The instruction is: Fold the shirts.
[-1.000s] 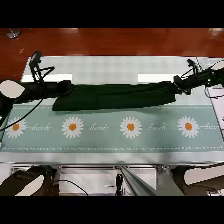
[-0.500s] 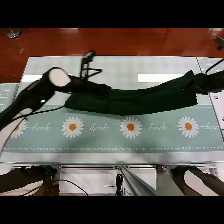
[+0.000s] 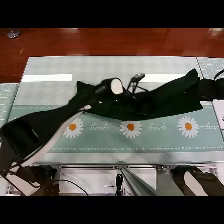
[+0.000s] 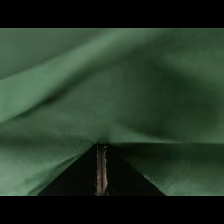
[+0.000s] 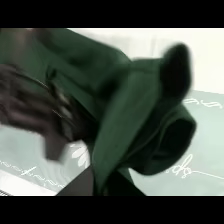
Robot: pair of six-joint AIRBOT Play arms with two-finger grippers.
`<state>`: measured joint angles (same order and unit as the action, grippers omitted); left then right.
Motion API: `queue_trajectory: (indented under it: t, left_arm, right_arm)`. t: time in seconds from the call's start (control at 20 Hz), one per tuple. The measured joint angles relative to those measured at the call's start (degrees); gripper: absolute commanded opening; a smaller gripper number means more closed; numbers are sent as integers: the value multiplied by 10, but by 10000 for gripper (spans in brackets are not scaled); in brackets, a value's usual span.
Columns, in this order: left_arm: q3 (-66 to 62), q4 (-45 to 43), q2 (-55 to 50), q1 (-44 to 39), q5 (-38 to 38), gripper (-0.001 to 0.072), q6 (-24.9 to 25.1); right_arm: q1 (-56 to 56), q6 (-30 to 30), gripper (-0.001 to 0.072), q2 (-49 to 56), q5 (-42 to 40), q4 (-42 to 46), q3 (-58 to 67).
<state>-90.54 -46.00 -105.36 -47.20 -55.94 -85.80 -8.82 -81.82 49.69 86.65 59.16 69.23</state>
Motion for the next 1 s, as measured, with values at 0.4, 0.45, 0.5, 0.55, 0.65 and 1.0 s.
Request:
queue_trajectory:
  t: [0.4,0.45,0.5,0.55,0.65,1.0]
  left_arm:
    - [-18,79,-13,42,-26,22,5]
    - [-18,83,-2,71,-32,22,5]
    - [-18,87,13,100,-46,22,5]
    - [-16,89,33,134,-51,21,5]
    - [-2,77,89,200,-56,22,5]
    - [134,-25,408,385,-45,22,16]
  right_arm:
    - [4,-4,24,-4,-12,-1,-1]
    - [4,-7,23,-4,-14,-3,-1]
    - [5,-8,24,-4,-17,-7,-1]
    - [5,-10,23,-4,-21,-16,-1]
    - [5,-10,23,-3,-32,-39,0]
    - [148,-7,24,77,-126,-106,0]
